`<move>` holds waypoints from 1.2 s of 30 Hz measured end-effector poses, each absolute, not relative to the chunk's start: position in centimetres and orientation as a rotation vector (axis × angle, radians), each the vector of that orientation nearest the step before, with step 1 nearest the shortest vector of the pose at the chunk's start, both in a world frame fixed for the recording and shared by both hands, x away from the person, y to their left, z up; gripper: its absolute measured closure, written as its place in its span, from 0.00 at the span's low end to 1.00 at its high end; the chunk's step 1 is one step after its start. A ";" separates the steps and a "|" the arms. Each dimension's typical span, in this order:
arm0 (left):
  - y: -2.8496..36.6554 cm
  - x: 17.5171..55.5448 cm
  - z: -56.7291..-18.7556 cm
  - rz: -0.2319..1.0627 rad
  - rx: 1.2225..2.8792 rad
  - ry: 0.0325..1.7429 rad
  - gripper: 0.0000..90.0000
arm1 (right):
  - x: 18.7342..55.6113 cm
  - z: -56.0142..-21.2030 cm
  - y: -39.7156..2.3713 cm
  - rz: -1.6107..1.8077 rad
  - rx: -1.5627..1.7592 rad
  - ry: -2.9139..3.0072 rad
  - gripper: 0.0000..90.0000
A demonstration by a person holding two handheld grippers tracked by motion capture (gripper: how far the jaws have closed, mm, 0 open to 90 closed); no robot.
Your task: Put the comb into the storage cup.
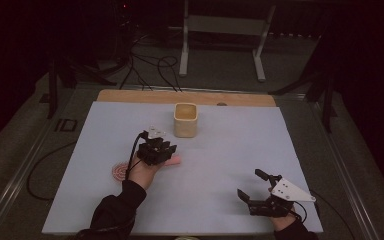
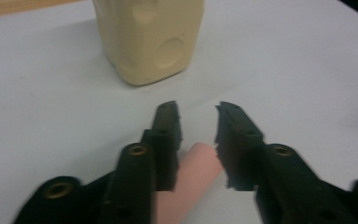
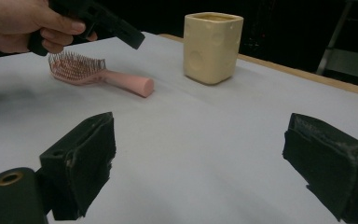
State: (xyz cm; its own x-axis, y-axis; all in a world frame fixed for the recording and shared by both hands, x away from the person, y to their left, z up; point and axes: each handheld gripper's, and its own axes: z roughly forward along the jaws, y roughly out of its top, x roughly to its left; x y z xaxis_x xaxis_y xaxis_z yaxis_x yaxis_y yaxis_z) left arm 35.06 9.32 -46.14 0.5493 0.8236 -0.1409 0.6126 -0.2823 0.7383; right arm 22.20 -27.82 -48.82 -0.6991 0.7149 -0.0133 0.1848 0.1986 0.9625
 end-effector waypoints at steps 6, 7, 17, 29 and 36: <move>9.0 35.6 -46.5 0.338 2.048 1.197 0.96 | 22.2 -48.8 -27.8 1.518 0.835 2.017 0.10; 9.0 35.7 -46.6 0.333 2.052 1.207 0.98 | 22.2 -48.8 -27.8 1.520 0.834 2.014 0.10; 8.3 36.6 -47.6 0.315 2.127 1.245 1.00 | 22.2 -48.8 -27.8 1.523 0.835 2.019 0.10; 7.4 37.5 -49.0 0.323 2.227 1.283 1.00 | 22.2 -48.8 -27.9 1.528 0.837 2.014 0.10; 7.4 37.7 -48.9 0.316 2.246 1.284 1.00 | 22.2 -48.8 -27.9 1.529 0.839 2.013 0.10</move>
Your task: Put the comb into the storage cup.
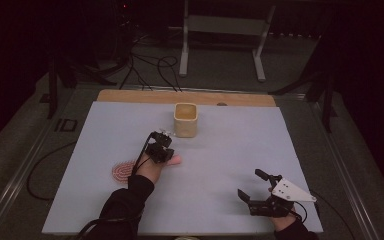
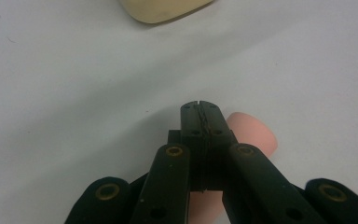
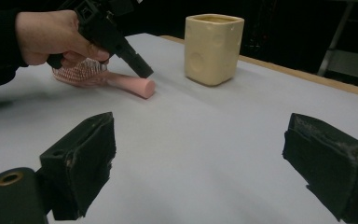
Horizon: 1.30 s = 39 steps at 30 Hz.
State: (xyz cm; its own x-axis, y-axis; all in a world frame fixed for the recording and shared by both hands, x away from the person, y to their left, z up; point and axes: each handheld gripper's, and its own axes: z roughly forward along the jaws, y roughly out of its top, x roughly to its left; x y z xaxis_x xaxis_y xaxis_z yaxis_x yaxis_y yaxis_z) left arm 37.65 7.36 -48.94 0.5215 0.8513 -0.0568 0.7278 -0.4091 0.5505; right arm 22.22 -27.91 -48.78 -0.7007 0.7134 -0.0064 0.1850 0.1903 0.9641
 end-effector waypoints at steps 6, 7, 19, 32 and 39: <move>7.5 38.0 -49.2 0.300 2.244 1.305 1.00 | 22.2 -48.8 -27.9 1.530 0.837 2.014 0.10; 7.5 38.0 -49.2 0.303 2.246 1.309 1.00 | 22.2 -48.8 -27.9 1.533 0.840 2.013 0.10; 6.8 36.7 -50.0 0.224 2.303 1.246 1.00 | 22.2 -48.8 -28.0 1.529 0.846 2.012 0.10; 6.6 34.8 -49.9 0.178 2.332 1.177 1.00 | 22.2 -48.8 -27.9 1.523 0.840 2.014 0.10; 6.3 33.0 -49.9 0.164 2.380 1.106 1.00 | 22.2 -48.8 -27.9 1.521 0.843 2.011 0.10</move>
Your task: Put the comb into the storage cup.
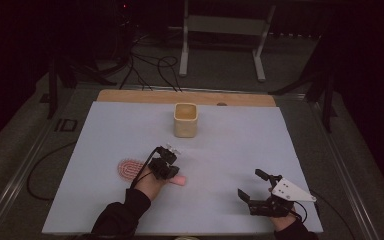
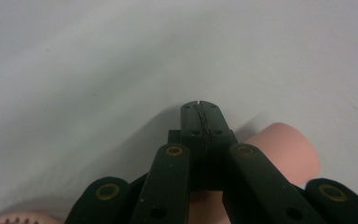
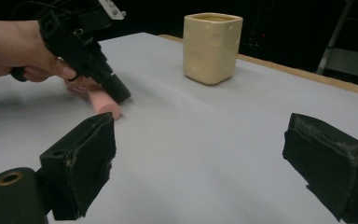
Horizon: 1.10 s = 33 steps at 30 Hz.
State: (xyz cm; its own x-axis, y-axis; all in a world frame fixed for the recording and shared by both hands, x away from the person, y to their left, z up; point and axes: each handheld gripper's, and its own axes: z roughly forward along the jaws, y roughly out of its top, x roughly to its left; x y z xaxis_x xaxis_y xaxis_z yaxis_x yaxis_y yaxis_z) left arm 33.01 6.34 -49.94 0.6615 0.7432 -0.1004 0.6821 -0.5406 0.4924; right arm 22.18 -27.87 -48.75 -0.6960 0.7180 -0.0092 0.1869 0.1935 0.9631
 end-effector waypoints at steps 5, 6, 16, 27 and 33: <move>6.5 32.2 -49.8 0.154 2.387 1.091 1.00 | 22.2 -48.8 -27.8 1.518 0.843 2.014 0.10; 6.5 31.8 -49.8 0.156 2.399 1.078 1.00 | 22.2 -48.7 -27.8 1.519 0.846 2.012 0.10; 6.9 29.8 -49.4 0.141 2.421 1.019 1.00 | 22.2 -48.7 -27.8 1.516 0.844 2.014 0.10; 8.0 28.3 -49.2 0.103 2.453 1.000 1.00 | 22.2 -48.7 -27.9 1.521 0.851 2.010 0.10; 9.4 27.3 -49.0 0.109 2.477 1.003 1.00 | 22.1 -48.7 -27.9 1.520 0.852 2.010 0.10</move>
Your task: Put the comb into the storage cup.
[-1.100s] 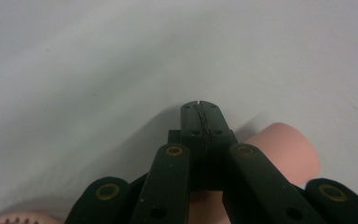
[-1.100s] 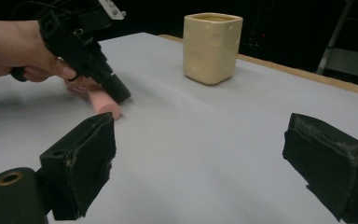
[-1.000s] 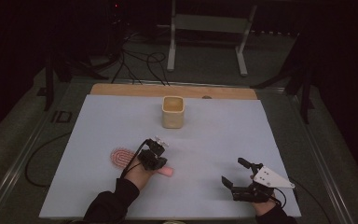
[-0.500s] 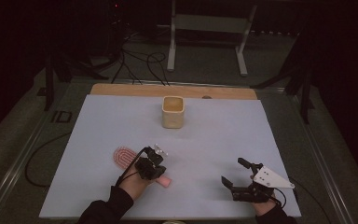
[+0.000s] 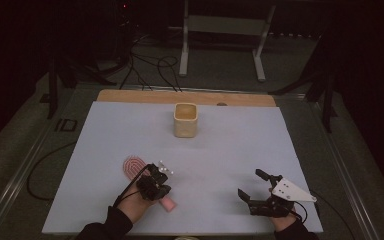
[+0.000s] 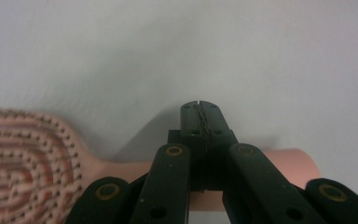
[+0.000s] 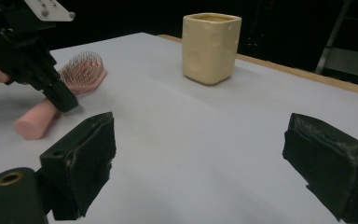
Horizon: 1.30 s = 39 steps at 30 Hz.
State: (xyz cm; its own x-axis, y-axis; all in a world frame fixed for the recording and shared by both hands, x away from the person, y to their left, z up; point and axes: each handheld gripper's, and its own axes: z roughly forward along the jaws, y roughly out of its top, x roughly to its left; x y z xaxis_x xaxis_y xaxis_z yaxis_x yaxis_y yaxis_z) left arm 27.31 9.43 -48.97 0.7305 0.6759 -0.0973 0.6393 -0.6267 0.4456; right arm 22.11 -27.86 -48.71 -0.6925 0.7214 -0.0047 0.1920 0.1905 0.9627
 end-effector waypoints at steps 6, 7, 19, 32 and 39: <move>10.9 26.4 -48.8 0.102 2.489 1.010 1.00 | 22.1 -48.7 -27.8 1.515 0.851 2.014 0.10; 11.1 26.2 -48.8 0.106 2.496 1.010 1.00 | 22.1 -48.7 -27.8 1.515 0.849 2.013 0.10; 14.7 25.3 -48.5 0.127 2.542 1.056 1.00 | 22.1 -48.7 -27.8 1.515 0.853 2.012 0.10; 18.9 24.9 -48.4 0.163 2.578 1.166 1.00 | 22.2 -48.8 -27.8 1.517 0.859 2.017 0.10; 20.3 24.8 -48.3 0.177 2.587 1.188 1.00 | 22.2 -48.8 -27.7 1.517 0.856 2.019 0.10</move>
State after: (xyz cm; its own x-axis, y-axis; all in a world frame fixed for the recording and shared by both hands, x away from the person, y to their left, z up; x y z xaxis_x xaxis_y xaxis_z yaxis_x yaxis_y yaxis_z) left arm 24.79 20.26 -48.30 0.6525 0.7577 -0.0086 0.7224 -0.6186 0.3091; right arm 22.19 -27.69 -48.83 -0.6947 0.7193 -0.0012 0.1991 0.1939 0.9606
